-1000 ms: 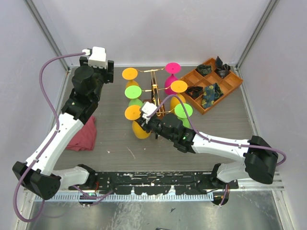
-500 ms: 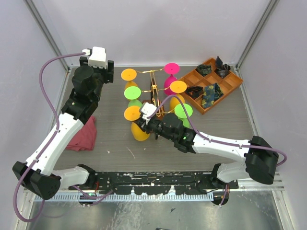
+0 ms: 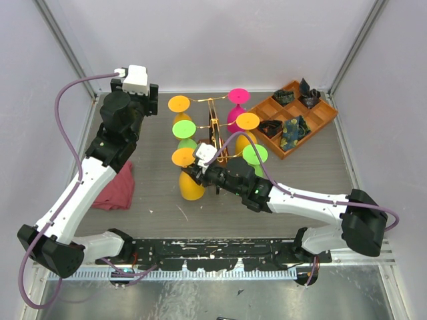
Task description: Place the wine glass upside down on the wine glass rack
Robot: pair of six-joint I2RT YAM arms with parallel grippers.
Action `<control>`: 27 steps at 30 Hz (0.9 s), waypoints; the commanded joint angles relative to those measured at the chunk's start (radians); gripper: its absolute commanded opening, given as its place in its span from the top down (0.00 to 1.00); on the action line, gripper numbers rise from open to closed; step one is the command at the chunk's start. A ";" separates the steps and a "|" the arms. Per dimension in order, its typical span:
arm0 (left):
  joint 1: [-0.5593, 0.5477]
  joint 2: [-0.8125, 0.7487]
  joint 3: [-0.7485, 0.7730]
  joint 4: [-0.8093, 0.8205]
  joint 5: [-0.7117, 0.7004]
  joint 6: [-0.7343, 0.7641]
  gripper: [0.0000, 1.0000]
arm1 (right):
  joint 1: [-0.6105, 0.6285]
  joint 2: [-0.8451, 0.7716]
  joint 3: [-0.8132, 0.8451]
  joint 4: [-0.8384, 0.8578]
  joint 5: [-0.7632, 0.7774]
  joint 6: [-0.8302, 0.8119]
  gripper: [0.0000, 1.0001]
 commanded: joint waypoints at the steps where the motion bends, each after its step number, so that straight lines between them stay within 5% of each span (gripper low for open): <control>1: 0.004 0.000 -0.016 0.035 -0.013 0.000 0.25 | 0.016 -0.015 0.049 0.060 -0.072 0.010 0.69; 15: 0.004 0.012 -0.019 0.039 -0.012 0.003 0.25 | 0.035 0.012 0.035 0.090 -0.049 -0.122 0.72; 27: 0.003 0.010 -0.058 0.081 -0.035 0.026 0.25 | 0.037 -0.021 -0.090 0.294 -0.107 -0.224 0.71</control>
